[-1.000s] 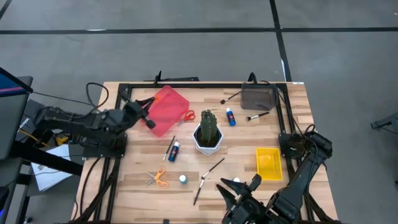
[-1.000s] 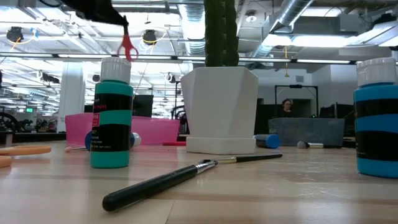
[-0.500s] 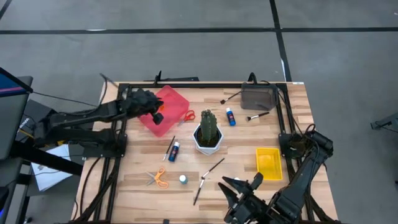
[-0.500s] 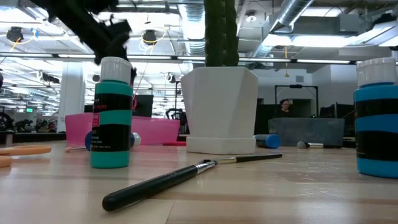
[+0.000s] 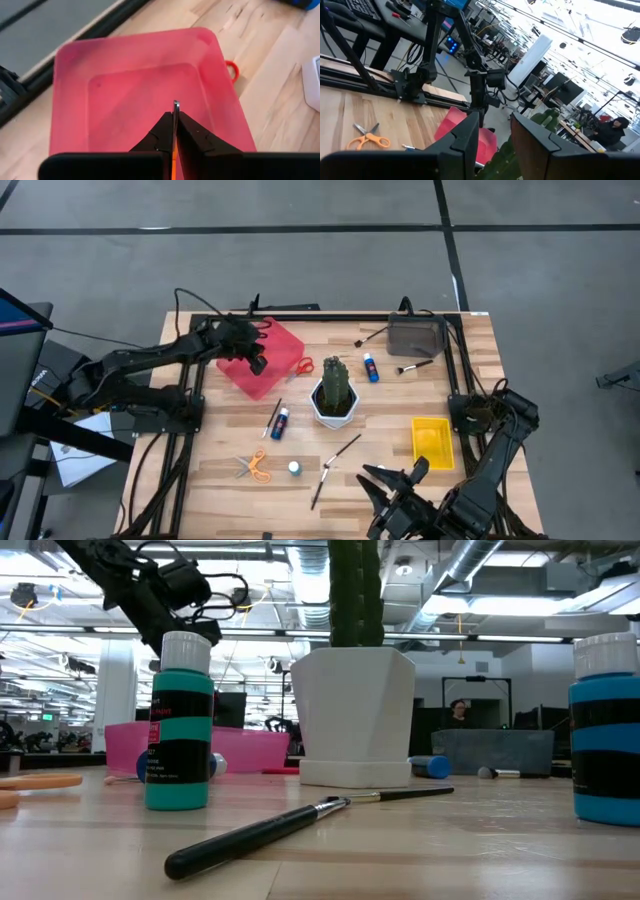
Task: Pick & Place Paint Supplies
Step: Put the orange scissors into the pink bin
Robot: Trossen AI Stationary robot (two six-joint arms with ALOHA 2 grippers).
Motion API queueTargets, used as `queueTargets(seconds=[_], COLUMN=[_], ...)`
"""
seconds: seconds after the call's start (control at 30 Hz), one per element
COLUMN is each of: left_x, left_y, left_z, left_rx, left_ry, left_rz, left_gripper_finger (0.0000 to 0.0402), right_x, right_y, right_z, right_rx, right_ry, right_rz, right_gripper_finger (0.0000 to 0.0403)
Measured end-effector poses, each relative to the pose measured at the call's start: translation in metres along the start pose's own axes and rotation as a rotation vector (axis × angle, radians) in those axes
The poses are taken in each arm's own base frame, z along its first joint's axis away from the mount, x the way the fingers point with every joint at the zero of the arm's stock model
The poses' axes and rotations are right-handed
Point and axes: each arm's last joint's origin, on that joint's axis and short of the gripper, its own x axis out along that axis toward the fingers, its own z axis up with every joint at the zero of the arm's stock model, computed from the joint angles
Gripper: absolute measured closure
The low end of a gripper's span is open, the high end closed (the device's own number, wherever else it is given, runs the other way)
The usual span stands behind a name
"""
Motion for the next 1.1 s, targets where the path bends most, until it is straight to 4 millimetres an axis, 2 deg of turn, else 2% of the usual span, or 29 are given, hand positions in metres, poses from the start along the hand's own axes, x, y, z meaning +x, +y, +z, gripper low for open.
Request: queueTargets(seconds=[0.3, 0.7, 1.1], left_x=[0.0046, 0.0044, 0.0071], left_y=[-0.0018, -0.0027, -0.0012], left_z=[-0.0067, -0.0034, -0.0033], left_rx=[0.03, 0.097, 0.142], left_ry=[0.078, 0.037, -0.011], left_rz=[-0.052, -0.08, -0.026], left_gripper_finger=[0.0396, 0.0392, 0.0321], right_x=[0.0, 0.0, 0.0], right_y=[-0.0001, 0.0001, 0.0002], right_z=[-0.0005, -0.0006, -0.0007], right_rx=[0.0, 0.0, 0.007], right_ry=[0.0, 0.0, 0.0], right_rz=[0.0, 0.0, 0.0], right_gripper_finger=[0.0294, 0.0294, 0.0294])
